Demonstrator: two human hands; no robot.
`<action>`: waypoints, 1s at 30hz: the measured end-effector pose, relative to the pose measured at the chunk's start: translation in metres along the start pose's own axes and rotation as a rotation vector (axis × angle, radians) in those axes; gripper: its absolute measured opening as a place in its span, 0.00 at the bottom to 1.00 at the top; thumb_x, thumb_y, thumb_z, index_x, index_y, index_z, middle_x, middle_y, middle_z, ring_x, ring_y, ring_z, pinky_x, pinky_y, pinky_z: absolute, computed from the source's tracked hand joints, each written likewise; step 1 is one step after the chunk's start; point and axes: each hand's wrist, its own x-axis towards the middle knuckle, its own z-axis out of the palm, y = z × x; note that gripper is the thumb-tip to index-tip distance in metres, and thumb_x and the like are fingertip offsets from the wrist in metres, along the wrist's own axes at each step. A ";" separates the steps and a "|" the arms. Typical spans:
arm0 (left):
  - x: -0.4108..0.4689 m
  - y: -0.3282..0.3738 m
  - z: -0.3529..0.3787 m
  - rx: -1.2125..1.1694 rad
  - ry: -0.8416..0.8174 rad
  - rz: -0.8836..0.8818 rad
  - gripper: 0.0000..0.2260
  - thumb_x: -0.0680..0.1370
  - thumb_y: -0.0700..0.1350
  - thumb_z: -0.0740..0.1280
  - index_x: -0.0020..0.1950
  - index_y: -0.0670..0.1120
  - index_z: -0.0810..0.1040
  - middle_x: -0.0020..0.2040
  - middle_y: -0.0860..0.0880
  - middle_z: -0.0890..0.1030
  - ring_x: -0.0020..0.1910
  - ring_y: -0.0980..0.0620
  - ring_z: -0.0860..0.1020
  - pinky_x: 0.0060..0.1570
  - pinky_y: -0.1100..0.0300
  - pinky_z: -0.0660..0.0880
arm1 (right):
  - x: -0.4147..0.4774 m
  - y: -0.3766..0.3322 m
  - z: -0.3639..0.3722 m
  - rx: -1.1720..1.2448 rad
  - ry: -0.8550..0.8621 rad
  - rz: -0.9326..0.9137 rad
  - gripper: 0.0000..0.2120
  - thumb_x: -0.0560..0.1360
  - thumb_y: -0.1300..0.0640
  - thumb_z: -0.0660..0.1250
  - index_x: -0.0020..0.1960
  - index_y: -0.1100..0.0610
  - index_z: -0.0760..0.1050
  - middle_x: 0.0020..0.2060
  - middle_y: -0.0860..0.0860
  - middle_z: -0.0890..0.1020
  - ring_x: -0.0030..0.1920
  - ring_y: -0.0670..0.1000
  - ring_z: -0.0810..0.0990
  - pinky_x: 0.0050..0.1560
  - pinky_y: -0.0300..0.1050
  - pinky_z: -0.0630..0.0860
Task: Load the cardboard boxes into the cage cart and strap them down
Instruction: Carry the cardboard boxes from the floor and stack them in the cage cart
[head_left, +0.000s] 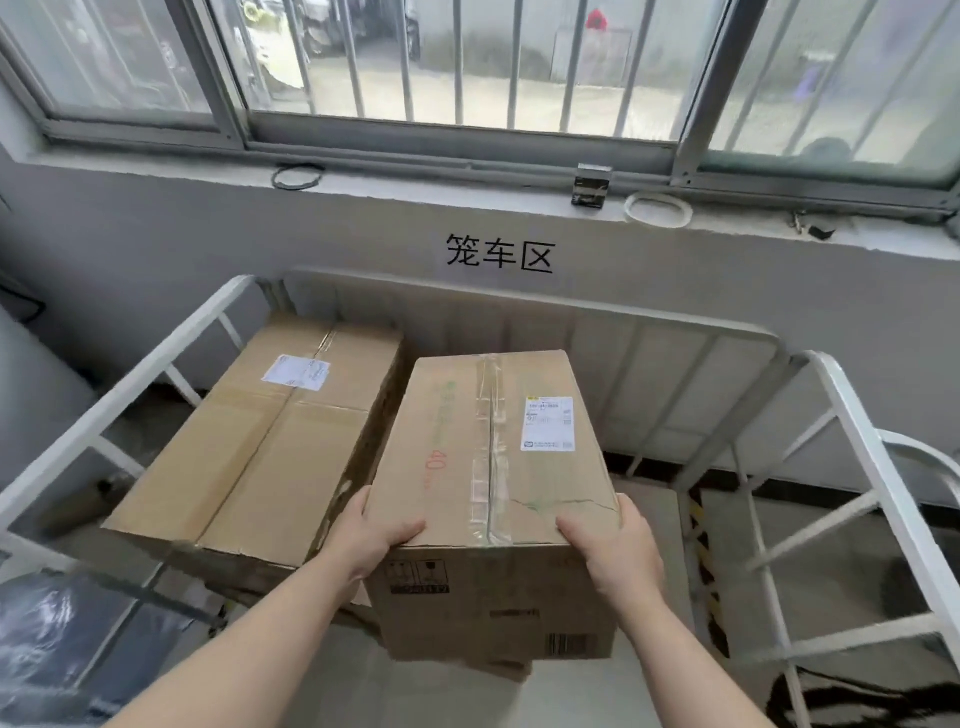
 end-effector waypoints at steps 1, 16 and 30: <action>0.012 -0.004 -0.007 0.032 -0.009 -0.011 0.25 0.69 0.39 0.78 0.55 0.54 0.66 0.44 0.60 0.73 0.48 0.53 0.74 0.50 0.57 0.72 | 0.000 0.001 0.013 0.013 0.001 0.024 0.25 0.60 0.37 0.71 0.53 0.45 0.71 0.50 0.46 0.79 0.47 0.52 0.78 0.51 0.52 0.75; 0.092 -0.066 -0.048 0.384 -0.098 -0.122 0.54 0.65 0.52 0.78 0.79 0.56 0.43 0.71 0.48 0.71 0.67 0.46 0.73 0.68 0.52 0.68 | 0.002 0.008 0.105 -0.156 -0.120 0.138 0.51 0.60 0.47 0.76 0.76 0.42 0.54 0.57 0.50 0.73 0.52 0.51 0.76 0.53 0.47 0.75; 0.108 -0.091 -0.056 0.501 -0.107 -0.181 0.56 0.67 0.53 0.78 0.78 0.58 0.36 0.71 0.43 0.71 0.68 0.43 0.71 0.69 0.49 0.66 | 0.006 0.014 0.128 -0.337 -0.198 0.150 0.57 0.65 0.41 0.75 0.78 0.44 0.39 0.66 0.54 0.69 0.63 0.57 0.75 0.61 0.50 0.72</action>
